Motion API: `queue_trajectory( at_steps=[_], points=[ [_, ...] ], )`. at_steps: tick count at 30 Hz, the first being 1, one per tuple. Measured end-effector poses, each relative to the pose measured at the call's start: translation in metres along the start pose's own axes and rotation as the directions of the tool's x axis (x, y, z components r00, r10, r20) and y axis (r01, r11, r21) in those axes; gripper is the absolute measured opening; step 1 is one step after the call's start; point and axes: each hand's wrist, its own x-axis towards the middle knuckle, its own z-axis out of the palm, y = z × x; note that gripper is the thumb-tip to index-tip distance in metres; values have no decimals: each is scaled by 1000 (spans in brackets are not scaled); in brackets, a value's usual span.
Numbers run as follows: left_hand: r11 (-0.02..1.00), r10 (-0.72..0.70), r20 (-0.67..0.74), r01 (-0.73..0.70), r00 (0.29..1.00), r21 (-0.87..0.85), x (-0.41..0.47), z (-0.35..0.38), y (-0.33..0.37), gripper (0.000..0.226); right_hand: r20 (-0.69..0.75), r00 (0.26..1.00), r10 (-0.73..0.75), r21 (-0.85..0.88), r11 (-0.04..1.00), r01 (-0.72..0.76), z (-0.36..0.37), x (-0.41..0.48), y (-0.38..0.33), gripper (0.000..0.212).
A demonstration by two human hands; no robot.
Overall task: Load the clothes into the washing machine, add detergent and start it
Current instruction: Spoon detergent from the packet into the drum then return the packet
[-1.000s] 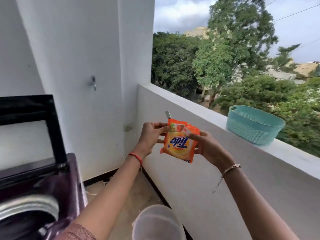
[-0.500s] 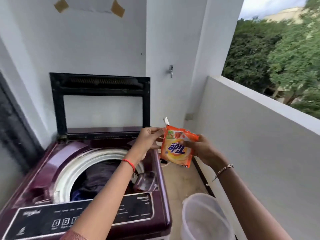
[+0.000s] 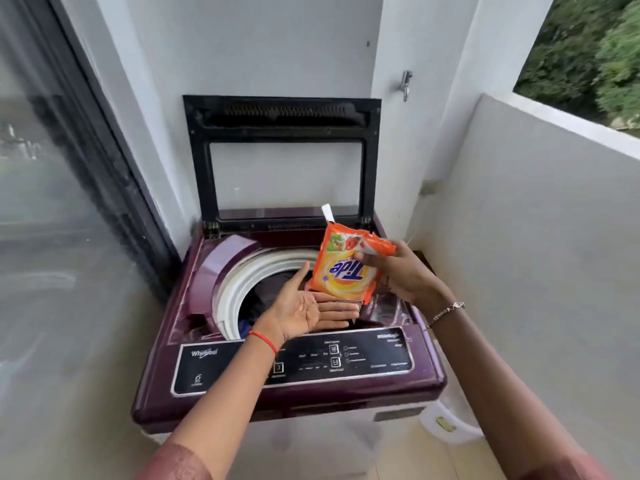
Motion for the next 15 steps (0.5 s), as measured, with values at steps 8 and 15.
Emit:
queue_trajectory(
  at_steps=[8, 15],
  points=[
    [993, 80, 96, -71, 992, -92, 4, -13, 5, 65, 140, 989, 38, -179, 984, -13, 14, 24, 1, 10],
    [957, 157, -9, -155, 988, -246, 37, -11, 24, 42, 190, 981, 26, -382, 923, 49, -6, 66, -7, 9]
  ],
)
